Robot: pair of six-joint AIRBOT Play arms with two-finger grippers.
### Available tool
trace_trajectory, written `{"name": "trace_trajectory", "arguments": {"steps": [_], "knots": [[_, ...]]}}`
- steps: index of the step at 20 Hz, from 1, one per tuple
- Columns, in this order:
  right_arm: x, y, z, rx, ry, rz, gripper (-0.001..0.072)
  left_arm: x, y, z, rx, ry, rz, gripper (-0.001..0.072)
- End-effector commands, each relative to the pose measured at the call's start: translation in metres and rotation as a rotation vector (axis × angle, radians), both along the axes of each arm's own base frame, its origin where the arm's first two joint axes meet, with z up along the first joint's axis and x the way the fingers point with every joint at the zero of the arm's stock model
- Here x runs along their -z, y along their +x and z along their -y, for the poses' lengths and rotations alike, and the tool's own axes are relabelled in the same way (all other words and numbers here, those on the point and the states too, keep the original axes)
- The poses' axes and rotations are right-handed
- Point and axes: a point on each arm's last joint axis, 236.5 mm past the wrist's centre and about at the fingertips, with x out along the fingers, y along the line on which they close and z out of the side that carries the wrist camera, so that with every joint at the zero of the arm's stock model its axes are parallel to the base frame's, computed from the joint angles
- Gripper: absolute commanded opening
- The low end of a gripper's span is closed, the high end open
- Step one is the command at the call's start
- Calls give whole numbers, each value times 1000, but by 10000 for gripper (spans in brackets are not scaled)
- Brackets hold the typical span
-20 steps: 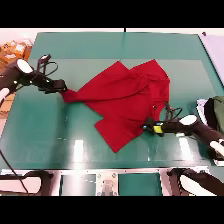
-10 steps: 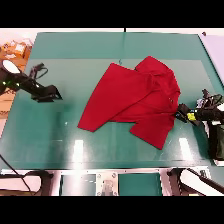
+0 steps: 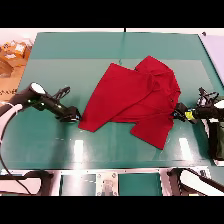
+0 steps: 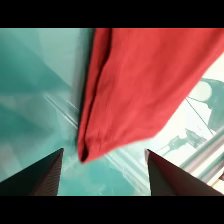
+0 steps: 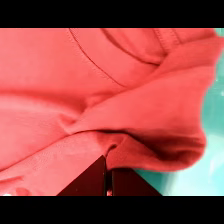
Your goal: Fold the shirts.
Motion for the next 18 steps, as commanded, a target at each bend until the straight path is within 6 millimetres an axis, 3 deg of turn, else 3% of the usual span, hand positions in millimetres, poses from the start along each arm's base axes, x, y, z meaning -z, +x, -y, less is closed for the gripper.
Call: {"name": "trace_trajectory", "arguments": {"steps": [1, 6, 8, 9, 10, 15, 18], "knots": [[-1, 2, -11, -23, 13, 6, 19, 13, -2, 18, -2, -10, 4, 576], [-2, 3, -14, -33, 14, 6, 19, 28, -15, 25, 12, -27, -82, 573], [-2, 3, -14, -33, 14, 6, 19, 26, -13, 27, 10, -37, -72, 360], [-2, 3, -14, -33, 14, 6, 19, 25, -12, 27, 20, -39, -66, 221], [-1, 3, -14, -33, 14, 6, 19, 25, -12, 26, 33, -42, -53, 35], [-2, 2, -15, -34, 17, 3, 19, 11, 8, 26, 47, -34, 17, 24], [-17, 3, -17, -74, 24, -1, 17, -32, 37, 15, 92, 1, 147, 24]]}}
